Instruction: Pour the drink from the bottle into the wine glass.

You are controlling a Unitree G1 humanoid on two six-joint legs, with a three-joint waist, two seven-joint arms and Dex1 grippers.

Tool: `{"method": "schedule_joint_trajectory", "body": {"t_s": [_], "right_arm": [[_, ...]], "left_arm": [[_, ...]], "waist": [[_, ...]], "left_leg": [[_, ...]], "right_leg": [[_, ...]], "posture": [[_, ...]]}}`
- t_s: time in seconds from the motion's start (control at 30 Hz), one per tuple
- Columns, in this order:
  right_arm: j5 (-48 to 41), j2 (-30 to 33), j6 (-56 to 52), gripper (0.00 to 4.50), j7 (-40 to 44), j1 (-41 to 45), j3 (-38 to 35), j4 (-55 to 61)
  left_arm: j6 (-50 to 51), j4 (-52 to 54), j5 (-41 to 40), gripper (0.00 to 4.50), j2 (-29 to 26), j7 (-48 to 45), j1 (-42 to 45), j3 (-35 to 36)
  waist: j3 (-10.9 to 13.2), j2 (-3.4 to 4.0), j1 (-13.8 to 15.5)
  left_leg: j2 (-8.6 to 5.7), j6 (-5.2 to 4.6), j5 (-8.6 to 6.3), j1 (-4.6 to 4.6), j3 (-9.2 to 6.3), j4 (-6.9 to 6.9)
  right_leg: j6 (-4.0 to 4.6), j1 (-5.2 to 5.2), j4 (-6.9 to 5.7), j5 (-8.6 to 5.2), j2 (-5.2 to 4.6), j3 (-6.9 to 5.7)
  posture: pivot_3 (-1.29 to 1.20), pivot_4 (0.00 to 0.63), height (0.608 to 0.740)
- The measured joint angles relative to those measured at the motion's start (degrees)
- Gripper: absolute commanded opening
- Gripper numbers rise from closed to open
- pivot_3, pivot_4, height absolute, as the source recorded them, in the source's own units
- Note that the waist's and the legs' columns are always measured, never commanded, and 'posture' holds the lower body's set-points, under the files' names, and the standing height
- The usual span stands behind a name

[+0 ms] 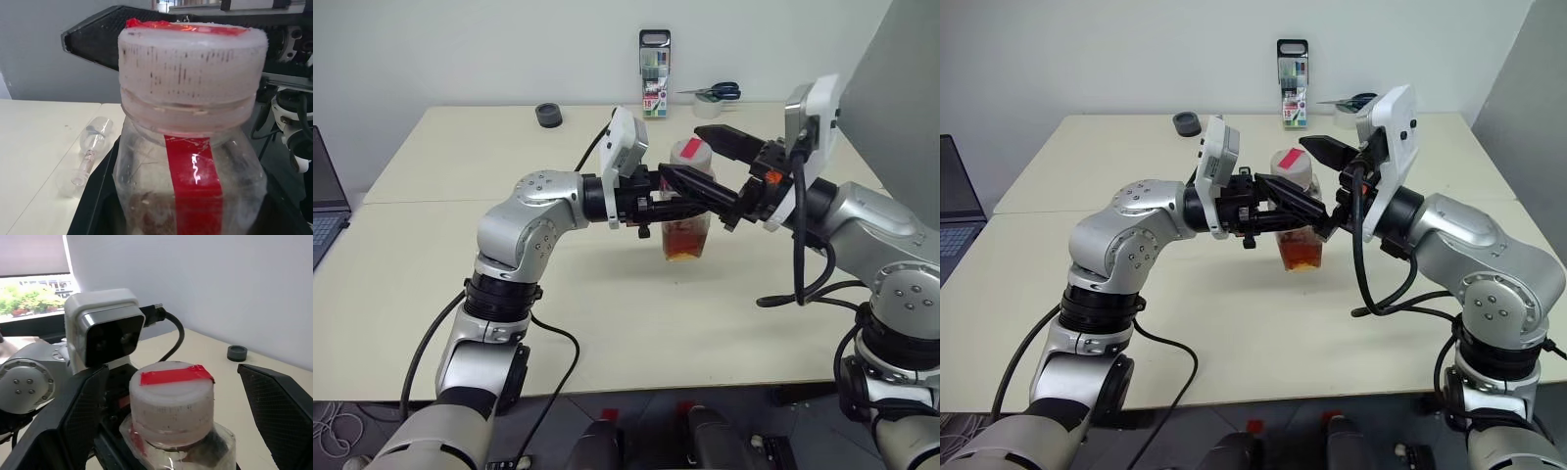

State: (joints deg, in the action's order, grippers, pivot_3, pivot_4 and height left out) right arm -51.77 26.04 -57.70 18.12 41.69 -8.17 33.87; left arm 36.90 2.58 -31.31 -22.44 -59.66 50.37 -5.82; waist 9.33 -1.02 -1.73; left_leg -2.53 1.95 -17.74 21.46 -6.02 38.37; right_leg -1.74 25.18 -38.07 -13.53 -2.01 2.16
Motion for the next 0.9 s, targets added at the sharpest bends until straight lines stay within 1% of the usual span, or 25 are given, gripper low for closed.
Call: {"method": "schedule_joint_trajectory", "body": {"t_s": [0.17,0.2,0.43,0.53,0.6,0.7,0.77,0.9], "right_arm": [[-0.4,-1.4,0.9,2.05,-1.2,-0.1,0.5,0.0],[-0.4,-1.4,0.9,1.92,-1.2,-0.1,0.6,0.0],[-1.2,-1.5,0.9,1.92,-1.2,0.1,0.6,-0.5],[-1.3,-0.5,0.9,1.92,1.0,1.0,0.6,-1.9],[-1.3,2.4,1.8,1.92,6.4,2.3,1.3,-4.7],[0.1,6.1,5.2,1.92,17.3,4.2,3.3,-10.5],[2.1,6.9,7.8,1.92,24.8,6.8,5.6,-15.9],[5.2,6.3,11.2,1.92,34.0,11.3,8.6,-23.9]], "left_arm": [[0.0,0.0,0.0,1.81,-0.3,0.1,0.0,0.0],[0.1,0.0,0.0,1.81,-0.4,0.0,0.0,0.0],[0.1,0.1,0.0,1.81,-0.9,0.0,-0.1,0.0],[0.1,0.4,-0.1,1.81,-1.0,0.0,-0.1,0.0],[0.1,0.5,-0.1,1.81,-1.1,-0.2,-0.1,-0.2],[0.1,0.9,-0.1,1.81,-1.5,-1.0,-0.2,-0.6],[0.1,1.1,-0.1,1.81,-1.6,-1.1,-0.2,-0.2],[1.2,2.1,-0.4,1.81,-1.8,-0.6,-0.7,1.0]], "waist": [[0.0,0.0,-0.1],[0.0,0.0,-0.1],[0.0,0.0,-0.1],[0.0,0.0,-0.1],[0.0,0.0,-0.1],[0.0,0.0,-0.1],[0.0,0.0,-0.3],[0.0,0.0,-0.4]], "left_leg": [[0.01,0.0,0.0,0.0,0.0,0.0],[0.0,-0.01,0.0,0.0,-0.01,0.0],[0.0,-0.01,0.0,0.0,-0.01,0.02],[0.0,-0.01,-0.01,0.01,-0.01,0.04],[-0.01,-0.02,-0.01,0.01,0.02,0.06],[-0.01,-0.05,-0.02,-0.01,0.06,0.07],[0.02,-0.07,-0.04,-0.04,0.11,0.08],[0.07,-0.05,-0.03,-0.05,0.1,0.07]], "right_leg": [[0.0,0.01,-0.02,0.0,0.02,-0.02],[0.0,0.0,-0.02,0.0,0.02,-0.02],[0.0,0.0,-0.03,0.0,0.02,-0.02],[0.0,0.0,-0.02,0.0,0.02,-0.04],[0.0,-0.01,-0.02,0.0,0.05,-0.1],[0.0,-0.03,-0.02,0.0,0.09,-0.12],[0.0,-0.02,-0.04,0.0,0.15,-0.07],[0.0,-0.02,-0.05,0.0,0.21,-0.06]], "posture": [[0.0,0.15,0.74],[0.0,0.15,0.74],[0.0,0.15,0.74],[0.0,0.15,0.74],[0.0,0.15,0.74],[0.0,0.15,0.74],[0.0,0.15,0.74],[0.0,0.15,0.74]]}}
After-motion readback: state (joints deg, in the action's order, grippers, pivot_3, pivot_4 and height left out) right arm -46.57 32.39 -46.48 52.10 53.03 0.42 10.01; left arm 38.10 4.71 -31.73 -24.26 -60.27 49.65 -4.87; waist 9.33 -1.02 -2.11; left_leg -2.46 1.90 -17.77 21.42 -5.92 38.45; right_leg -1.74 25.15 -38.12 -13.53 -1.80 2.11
